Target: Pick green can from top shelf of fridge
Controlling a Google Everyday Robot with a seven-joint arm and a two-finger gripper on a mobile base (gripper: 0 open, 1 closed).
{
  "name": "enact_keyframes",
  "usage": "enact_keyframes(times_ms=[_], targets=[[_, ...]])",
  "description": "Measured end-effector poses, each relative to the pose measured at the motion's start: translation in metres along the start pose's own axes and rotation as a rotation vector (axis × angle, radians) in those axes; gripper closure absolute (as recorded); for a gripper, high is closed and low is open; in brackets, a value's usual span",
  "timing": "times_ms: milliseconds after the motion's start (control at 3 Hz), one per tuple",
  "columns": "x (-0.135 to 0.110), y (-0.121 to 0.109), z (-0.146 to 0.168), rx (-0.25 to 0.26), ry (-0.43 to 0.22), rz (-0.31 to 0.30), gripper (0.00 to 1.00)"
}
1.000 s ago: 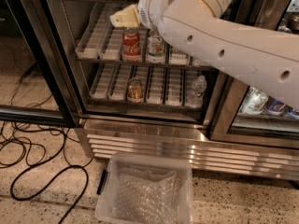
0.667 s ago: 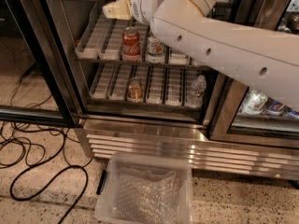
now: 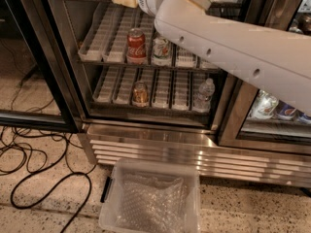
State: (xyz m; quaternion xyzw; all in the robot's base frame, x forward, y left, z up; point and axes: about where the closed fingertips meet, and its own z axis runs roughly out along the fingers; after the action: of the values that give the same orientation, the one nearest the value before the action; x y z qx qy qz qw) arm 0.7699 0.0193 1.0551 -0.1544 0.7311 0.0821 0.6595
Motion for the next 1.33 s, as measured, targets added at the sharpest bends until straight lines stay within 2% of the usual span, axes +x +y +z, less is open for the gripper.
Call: enact_keyframes(times_ms=[333, 667, 1333], targets=[[-0.008, -0.011, 0.009, 0.043, -0.023, -0.001, 0.08], [-0.01, -0.008, 0.02, 0.047, -0.032, -0.007, 0.09], [-0.019, 0.015, 0.042, -0.004, -0.055, -0.034, 0.16]])
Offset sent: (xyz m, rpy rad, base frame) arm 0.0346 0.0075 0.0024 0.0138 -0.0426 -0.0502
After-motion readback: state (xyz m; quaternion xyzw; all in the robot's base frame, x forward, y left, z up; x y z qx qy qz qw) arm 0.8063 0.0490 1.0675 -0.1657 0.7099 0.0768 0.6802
